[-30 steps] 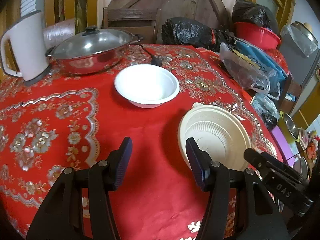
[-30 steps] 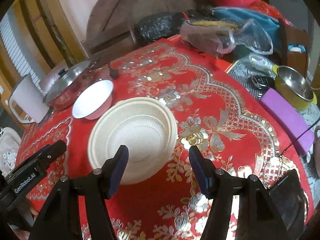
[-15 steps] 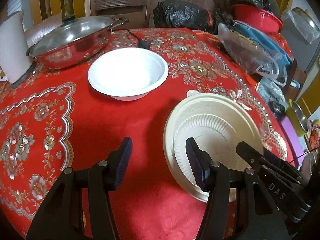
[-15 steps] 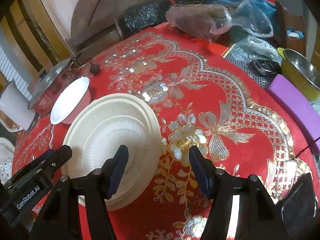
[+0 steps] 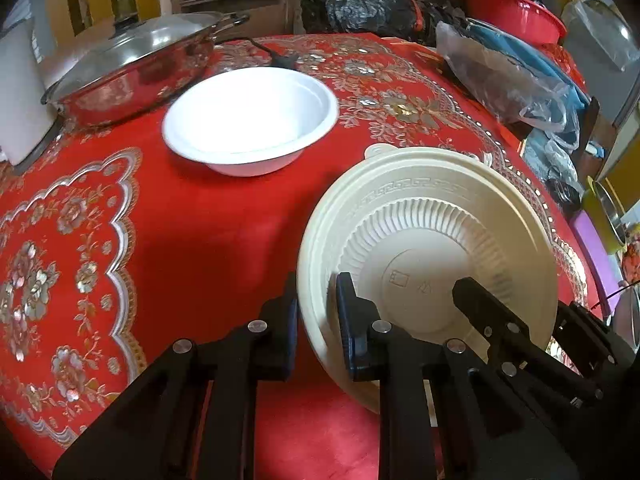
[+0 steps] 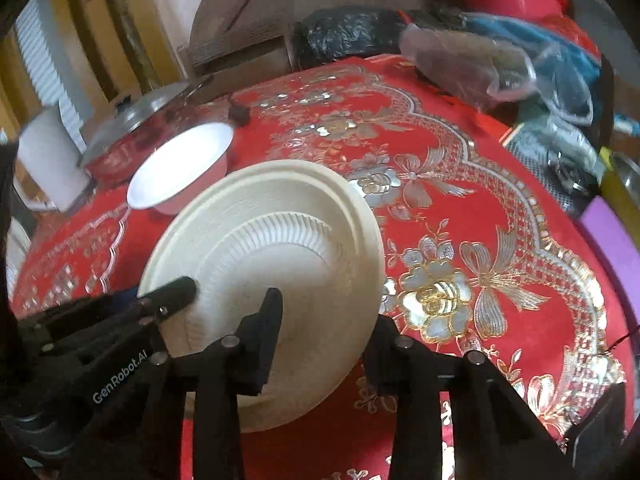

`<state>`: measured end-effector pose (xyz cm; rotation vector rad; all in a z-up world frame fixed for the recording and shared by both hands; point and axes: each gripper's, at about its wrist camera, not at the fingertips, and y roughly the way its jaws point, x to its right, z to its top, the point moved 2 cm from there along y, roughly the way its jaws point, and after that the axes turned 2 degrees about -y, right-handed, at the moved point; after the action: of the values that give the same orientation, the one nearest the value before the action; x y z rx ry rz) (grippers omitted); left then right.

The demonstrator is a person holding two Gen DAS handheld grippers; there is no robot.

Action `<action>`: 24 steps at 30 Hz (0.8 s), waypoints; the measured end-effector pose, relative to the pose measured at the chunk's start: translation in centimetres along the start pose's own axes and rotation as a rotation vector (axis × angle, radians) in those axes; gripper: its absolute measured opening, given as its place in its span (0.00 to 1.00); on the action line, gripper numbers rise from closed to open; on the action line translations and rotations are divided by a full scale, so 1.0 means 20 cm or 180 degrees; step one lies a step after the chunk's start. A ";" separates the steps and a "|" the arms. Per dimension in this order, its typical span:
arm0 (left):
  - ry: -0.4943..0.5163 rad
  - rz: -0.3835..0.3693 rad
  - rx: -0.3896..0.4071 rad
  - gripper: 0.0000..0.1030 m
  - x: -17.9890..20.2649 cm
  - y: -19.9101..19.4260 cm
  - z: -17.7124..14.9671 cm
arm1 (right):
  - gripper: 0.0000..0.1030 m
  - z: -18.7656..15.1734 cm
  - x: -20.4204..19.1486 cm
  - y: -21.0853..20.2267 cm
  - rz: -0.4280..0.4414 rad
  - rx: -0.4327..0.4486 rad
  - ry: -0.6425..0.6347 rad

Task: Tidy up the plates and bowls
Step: 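Close both tools on the beige paper plate's rim, then lift the beige paper plate with both tools and carry it toward the stack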

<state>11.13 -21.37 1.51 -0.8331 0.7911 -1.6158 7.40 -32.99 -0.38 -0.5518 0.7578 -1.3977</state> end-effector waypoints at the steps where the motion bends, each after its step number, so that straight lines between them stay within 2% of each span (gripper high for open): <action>1: -0.0025 -0.0019 -0.0010 0.17 -0.02 -0.01 0.00 | 0.35 0.00 -0.01 0.00 0.0014 0.0001 -0.0007; 13: -0.0136 0.0199 0.0172 0.17 -0.23 -0.22 -0.10 | 0.35 -0.05 -0.22 -0.07 0.0223 0.0016 -0.0199; 24: -0.0387 0.0374 0.0308 0.17 -0.48 -0.41 -0.23 | 0.38 -0.10 -0.50 -0.15 0.0422 0.0024 -0.0510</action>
<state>4.48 -10.12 4.87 -0.7931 0.6588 -1.4736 3.84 -23.31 1.86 -0.5897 0.6480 -1.2183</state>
